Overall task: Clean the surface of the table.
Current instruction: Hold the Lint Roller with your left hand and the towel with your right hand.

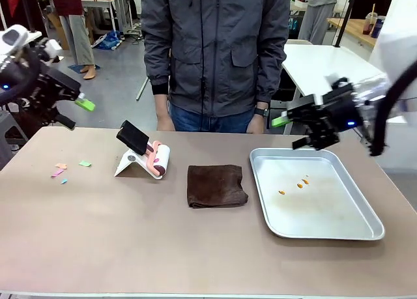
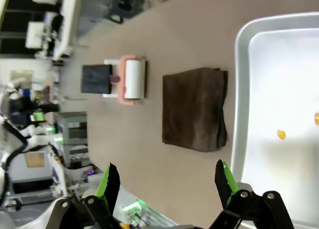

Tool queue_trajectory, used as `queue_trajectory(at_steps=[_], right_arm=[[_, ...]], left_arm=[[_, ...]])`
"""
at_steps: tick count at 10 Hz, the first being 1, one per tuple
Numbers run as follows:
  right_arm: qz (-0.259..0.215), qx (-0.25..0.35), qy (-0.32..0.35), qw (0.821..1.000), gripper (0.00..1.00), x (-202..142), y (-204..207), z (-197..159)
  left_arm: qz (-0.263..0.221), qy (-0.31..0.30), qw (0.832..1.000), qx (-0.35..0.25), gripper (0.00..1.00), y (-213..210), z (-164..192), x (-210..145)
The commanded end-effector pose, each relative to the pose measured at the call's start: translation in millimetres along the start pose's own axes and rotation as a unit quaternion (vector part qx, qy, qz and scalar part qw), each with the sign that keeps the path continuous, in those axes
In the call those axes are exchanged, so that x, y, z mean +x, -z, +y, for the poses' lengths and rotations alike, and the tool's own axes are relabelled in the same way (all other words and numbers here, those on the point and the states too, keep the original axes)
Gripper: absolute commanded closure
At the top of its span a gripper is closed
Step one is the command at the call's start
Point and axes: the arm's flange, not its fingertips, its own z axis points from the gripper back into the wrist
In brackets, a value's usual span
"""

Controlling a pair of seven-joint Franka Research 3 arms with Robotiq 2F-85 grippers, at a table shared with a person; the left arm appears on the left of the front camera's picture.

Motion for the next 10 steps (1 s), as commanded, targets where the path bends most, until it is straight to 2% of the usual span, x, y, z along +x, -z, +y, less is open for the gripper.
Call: queue_trajectory(at_steps=[1, 3, 4, 5, 6, 10], right_arm=[[0.045, -0.066, -0.017, 0.997, 0.0, 8, 51, 17], [0.084, -0.089, -0.043, 0.992, 0.0, -3, 89, 28], [0.121, -0.062, -0.051, 0.989, 0.0, -10, 97, 31], [0.121, -0.051, -0.043, 0.99, 0.0, -7, 92, 28], [0.098, -0.071, -0.049, 0.991, 0.0, -20, 101, 23], [0.109, -0.064, -0.046, 0.991, 0.0, -16, 103, 24]], left_arm=[[0.031, -0.011, 0.998, 0.048, 0.0, 19, -9, 20], [0.045, -0.029, 0.995, 0.08, 0.0, 43, -9, 31], [0.043, -0.042, 0.995, 0.082, 0.0, 49, -6, 35], [0.038, -0.01, 0.998, 0.056, 0.0, 42, -10, 24], [0.038, -0.01, 0.998, 0.056, 0.0, 42, -10, 24], [0.038, -0.018, 0.997, 0.067, 0.0, 44, -10, 27]])
